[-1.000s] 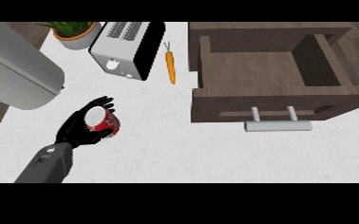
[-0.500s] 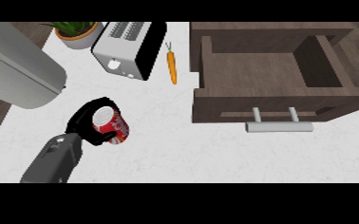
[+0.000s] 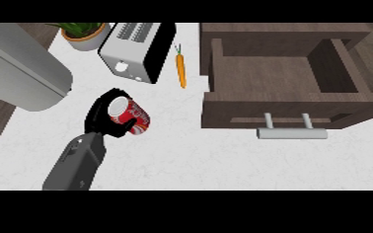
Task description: Pick up the can, place it into the drawer and close the drawer
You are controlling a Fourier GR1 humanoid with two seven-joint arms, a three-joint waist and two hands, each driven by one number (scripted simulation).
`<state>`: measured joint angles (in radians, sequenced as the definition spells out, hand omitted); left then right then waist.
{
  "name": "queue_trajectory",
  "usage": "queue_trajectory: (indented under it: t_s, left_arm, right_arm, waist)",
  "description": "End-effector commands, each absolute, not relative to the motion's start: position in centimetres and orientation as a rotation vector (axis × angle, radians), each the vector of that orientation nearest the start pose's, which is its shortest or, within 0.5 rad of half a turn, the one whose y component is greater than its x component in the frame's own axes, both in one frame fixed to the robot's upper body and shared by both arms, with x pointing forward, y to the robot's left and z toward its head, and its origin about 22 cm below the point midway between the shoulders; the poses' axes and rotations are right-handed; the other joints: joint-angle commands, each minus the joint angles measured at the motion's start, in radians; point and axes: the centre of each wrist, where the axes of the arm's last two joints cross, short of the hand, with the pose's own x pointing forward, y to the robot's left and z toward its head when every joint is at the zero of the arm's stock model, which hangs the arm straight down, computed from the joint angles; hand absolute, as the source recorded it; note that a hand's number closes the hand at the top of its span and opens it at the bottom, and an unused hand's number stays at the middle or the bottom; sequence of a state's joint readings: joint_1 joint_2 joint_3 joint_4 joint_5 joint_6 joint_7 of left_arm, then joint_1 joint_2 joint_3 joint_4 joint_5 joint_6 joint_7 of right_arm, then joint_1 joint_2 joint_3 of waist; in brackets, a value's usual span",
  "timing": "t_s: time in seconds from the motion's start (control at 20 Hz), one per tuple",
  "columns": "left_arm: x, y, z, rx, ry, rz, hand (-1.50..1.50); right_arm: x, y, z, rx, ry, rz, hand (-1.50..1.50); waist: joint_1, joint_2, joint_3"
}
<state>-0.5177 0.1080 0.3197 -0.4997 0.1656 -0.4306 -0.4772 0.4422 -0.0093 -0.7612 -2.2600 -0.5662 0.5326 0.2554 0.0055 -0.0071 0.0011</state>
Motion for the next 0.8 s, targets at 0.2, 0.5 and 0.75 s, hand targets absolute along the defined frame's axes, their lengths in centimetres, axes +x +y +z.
queue_trajectory:
  t_s: [0.2, 0.5, 0.75]
  left_arm:
    - [34.1, 22.6, -4.8, -0.302, -1.635, 0.278, 1.50]
    - [34.4, 20.9, 1.8, -0.256, -1.676, 0.224, 1.50]
    - [34.3, 17.9, 7.3, -0.282, -1.675, 0.191, 1.50]
  right_arm:
    - [5.6, -38.3, 11.5, -0.198, -1.763, -0.141, -1.50]
    - [5.0, -37.2, 11.4, -0.202, -1.765, -0.137, -1.50]
    - [4.4, -36.0, 13.2, -0.169, -1.772, -0.132, -1.50]
  waist:
    - [0.007, -0.004, 0.001]
    - [0.005, -0.004, 0.001]
    - [-0.007, 0.000, -0.001]
